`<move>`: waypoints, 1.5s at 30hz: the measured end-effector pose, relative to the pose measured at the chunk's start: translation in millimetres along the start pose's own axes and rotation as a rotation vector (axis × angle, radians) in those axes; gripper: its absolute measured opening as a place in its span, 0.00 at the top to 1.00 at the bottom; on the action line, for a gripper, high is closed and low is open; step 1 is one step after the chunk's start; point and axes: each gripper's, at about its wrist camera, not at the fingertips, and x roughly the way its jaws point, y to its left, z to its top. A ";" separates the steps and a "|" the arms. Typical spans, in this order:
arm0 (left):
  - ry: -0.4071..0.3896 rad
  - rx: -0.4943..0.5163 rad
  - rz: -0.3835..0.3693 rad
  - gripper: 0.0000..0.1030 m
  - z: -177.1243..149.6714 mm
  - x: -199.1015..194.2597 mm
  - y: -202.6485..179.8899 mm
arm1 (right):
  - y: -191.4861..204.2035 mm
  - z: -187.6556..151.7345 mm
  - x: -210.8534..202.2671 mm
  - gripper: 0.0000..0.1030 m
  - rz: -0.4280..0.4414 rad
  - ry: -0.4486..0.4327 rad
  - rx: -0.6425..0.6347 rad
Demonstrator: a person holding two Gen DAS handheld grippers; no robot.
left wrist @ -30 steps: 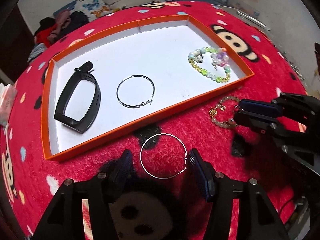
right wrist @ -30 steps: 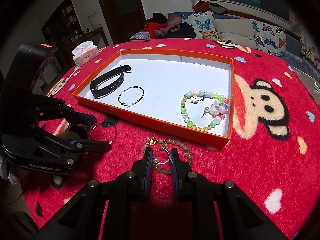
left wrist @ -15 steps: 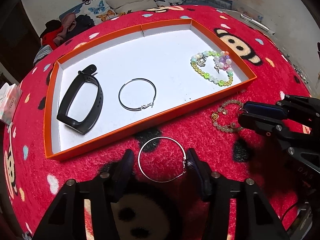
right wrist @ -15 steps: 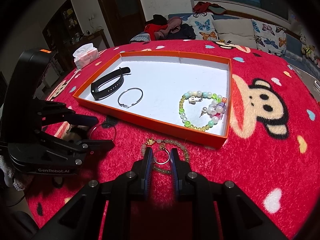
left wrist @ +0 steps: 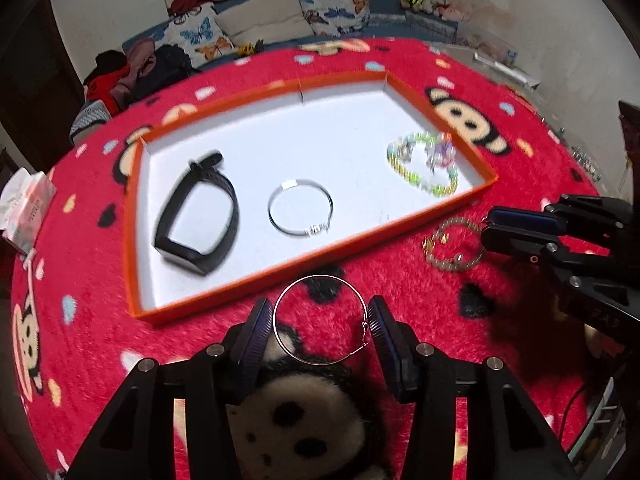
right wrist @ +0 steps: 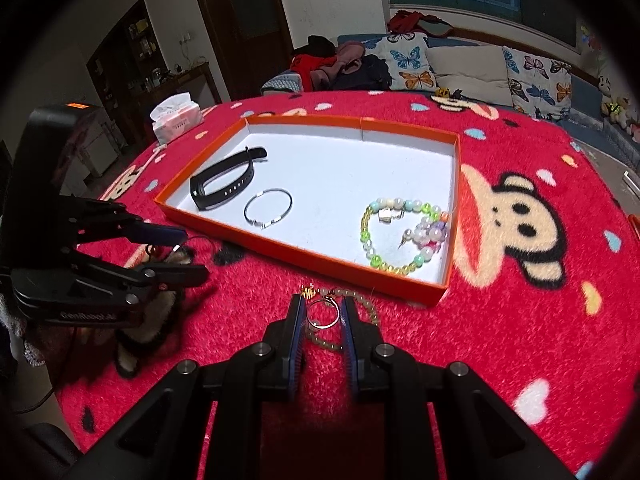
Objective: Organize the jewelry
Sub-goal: 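Place the silver hoop beside the other hoop in the tray and open the left tool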
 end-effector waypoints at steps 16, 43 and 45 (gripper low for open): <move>-0.012 -0.008 0.019 0.49 76.6 34.2 28.2 | -29.2 45.0 23.2 0.80 -0.073 -0.035 0.023; 0.032 -0.003 0.039 0.47 81.0 61.3 26.5 | -33.4 46.8 48.0 0.80 -0.083 0.016 0.017; 0.026 -0.009 0.038 0.47 79.6 56.1 26.9 | -32.4 46.8 44.0 0.80 -0.085 0.014 0.018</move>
